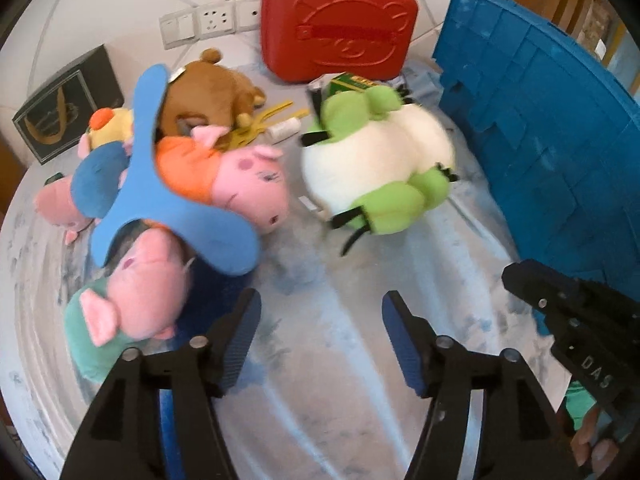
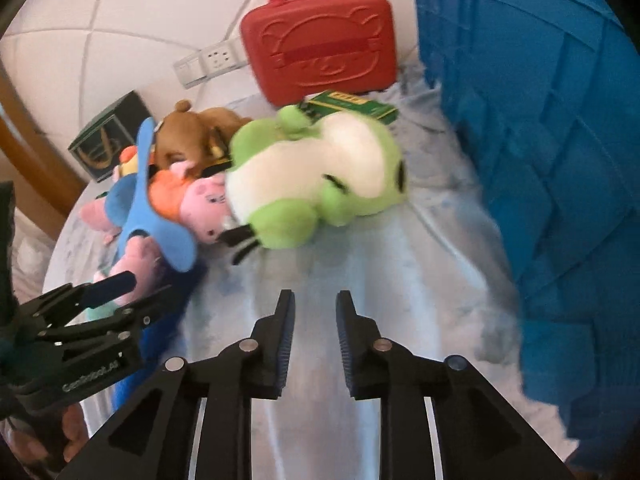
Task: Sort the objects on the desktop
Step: 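Grasp the green-white frog plush with the right tool while the left tool grips it too, then lift and carry the frog plush with both tools over the blue crate, then open both tools to drop the frog plush into the crate, then move both tools back toward the plush pile, then grasp the pink pig plush in teal clothes with the right tool while the left tool grips it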
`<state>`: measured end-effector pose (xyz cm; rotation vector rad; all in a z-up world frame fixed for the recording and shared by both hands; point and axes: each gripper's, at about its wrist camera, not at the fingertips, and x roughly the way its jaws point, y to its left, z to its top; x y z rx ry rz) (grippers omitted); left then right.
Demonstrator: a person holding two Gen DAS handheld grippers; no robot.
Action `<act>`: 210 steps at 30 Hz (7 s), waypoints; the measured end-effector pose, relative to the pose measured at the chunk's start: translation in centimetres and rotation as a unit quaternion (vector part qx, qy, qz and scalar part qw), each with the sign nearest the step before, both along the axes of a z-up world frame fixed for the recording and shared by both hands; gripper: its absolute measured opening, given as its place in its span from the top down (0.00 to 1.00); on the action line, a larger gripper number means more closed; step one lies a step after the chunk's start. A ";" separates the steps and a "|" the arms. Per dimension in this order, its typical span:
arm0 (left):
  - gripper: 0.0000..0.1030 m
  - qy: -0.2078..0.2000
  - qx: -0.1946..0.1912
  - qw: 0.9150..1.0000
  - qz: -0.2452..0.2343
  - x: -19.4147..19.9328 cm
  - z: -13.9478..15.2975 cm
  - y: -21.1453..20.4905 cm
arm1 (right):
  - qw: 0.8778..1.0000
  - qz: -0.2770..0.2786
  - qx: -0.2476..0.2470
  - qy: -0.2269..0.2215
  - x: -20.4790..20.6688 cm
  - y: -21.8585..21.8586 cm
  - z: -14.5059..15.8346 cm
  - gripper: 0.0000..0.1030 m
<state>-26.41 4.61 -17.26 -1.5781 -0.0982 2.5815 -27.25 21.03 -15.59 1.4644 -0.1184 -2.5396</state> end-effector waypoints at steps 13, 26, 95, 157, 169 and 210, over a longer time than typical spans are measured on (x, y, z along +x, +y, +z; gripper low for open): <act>0.40 -0.002 -0.026 0.997 0.070 -8.7 -3.2 6.7 | 1.000 0.001 0.025 0.013 -8.6 4.1 -1.7 0.57; 0.37 -0.016 -0.027 0.999 0.040 -12.9 -7.5 2.4 | 0.998 0.023 -0.026 -0.050 -18.6 2.1 -8.9 0.03; 0.42 0.341 0.006 0.923 -0.176 6.4 21.8 30.2 | 0.945 -0.098 0.094 0.298 9.4 25.9 23.3 0.28; 0.36 0.219 -0.011 0.968 0.121 12.4 16.6 11.7 | 0.949 0.076 -0.047 0.303 11.1 20.1 20.0 0.00; 0.36 0.138 -0.019 0.982 0.129 12.9 10.0 -7.9 | 0.973 0.107 -0.015 0.204 9.4 -1.6 13.7 0.00; 0.10 -0.084 0.048 0.976 0.196 2.6 -11.6 -24.4 | 0.952 0.283 -0.008 -0.114 -6.2 -29.3 -11.3 0.00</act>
